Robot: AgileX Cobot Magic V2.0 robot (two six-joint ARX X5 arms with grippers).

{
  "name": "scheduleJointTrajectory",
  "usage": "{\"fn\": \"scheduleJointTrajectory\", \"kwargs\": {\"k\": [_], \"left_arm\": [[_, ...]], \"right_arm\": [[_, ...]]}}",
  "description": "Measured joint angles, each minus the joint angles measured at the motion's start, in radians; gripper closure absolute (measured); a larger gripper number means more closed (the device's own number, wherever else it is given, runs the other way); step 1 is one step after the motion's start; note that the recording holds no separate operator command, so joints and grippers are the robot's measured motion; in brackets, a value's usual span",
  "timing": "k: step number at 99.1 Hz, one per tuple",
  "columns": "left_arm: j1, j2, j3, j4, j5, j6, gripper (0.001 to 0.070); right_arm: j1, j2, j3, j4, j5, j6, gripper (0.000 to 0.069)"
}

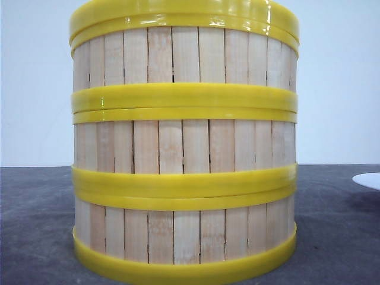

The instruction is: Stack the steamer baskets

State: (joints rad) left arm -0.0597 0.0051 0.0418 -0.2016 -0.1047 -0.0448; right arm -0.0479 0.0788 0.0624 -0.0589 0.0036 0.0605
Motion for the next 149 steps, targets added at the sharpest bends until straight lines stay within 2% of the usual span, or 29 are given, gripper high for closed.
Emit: {"fn": "scheduleJointTrajectory", "kwargs": {"k": [50,149], "left_arm": [[0.000,0.000,0.000,0.000,0.000,0.000,0.0679],[0.000,0.000,0.000,0.000,0.000,0.000,0.0679]], "right_arm": [[-0.018,-0.072,-0.048,-0.092,0.000,-0.012,0.0680],[-0.018,-0.072,-0.048,-0.090,0.000,-0.013,0.0680]]}}
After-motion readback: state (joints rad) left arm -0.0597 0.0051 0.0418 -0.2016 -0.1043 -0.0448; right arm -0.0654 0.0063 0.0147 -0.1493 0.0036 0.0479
